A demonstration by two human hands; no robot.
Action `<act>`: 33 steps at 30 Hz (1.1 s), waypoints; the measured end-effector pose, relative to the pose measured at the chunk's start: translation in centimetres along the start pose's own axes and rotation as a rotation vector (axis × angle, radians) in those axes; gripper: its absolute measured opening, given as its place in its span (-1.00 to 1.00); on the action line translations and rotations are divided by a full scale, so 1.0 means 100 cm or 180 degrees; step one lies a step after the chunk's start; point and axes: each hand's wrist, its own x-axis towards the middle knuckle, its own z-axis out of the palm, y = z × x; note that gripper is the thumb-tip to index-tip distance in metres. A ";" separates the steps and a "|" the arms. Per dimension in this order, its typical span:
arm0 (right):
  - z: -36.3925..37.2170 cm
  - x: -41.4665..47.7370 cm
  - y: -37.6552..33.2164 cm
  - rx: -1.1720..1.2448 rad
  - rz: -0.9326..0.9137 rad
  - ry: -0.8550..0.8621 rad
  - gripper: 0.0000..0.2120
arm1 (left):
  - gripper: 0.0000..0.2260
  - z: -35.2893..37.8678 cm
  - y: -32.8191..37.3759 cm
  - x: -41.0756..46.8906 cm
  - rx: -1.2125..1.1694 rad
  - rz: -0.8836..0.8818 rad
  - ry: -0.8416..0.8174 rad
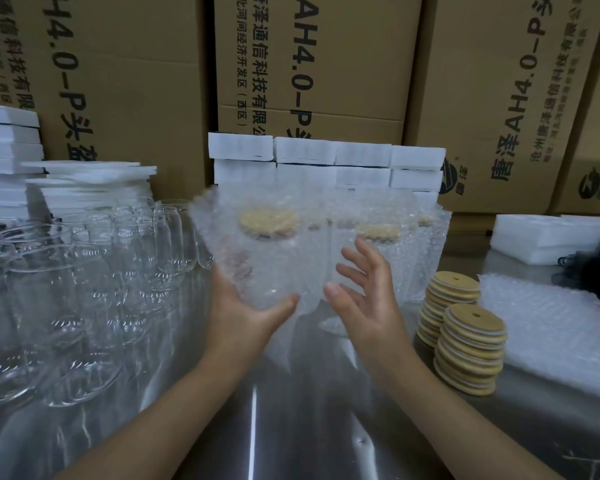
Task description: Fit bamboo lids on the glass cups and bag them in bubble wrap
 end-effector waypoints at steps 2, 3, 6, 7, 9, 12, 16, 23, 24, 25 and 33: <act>0.000 -0.004 0.007 -0.0587 -0.0233 -0.0020 -0.44 | -0.23 -0.005 -0.008 0.011 0.0159 -0.0075 0.0366; 0.001 -0.005 0.011 -0.0900 -0.0368 -0.0086 -0.47 | -0.21 -0.006 -0.012 0.017 0.0307 -0.0156 0.0471; 0.004 -0.003 0.025 -0.1337 -0.0554 -0.0168 -0.49 | -0.06 -0.006 -0.025 0.032 0.0842 -0.0312 0.0623; 0.003 -0.001 0.029 -0.1366 -0.0573 -0.0104 -0.49 | -0.02 -0.004 -0.028 0.037 0.0876 -0.0341 0.0561; 0.001 0.003 0.034 -0.1386 -0.0544 0.0003 -0.50 | 0.01 0.000 -0.032 0.046 0.0702 -0.0419 0.0377; -0.001 0.005 0.040 -0.1406 -0.0471 0.0054 -0.50 | 0.00 0.011 -0.037 0.055 0.0549 -0.0497 0.0268; -0.001 0.004 0.040 -0.1404 -0.0424 -0.0018 -0.50 | -0.05 0.013 -0.045 0.058 0.0880 -0.0477 -0.0035; -0.002 0.003 0.044 -0.1396 -0.0242 -0.0055 -0.49 | -0.31 0.005 -0.055 0.054 0.0738 -0.0778 -0.0283; -0.002 0.001 0.044 -0.1377 -0.0200 -0.0032 -0.49 | -0.26 0.005 -0.051 0.054 0.0719 -0.0868 -0.0263; -0.002 0.000 0.044 -0.1365 -0.0171 0.0004 -0.50 | -0.14 0.006 -0.047 0.054 0.0686 -0.0968 -0.0135; -0.020 0.006 -0.019 -0.0582 0.0026 0.0593 -0.86 | -0.41 -0.001 0.057 0.019 0.0051 -0.0329 0.0967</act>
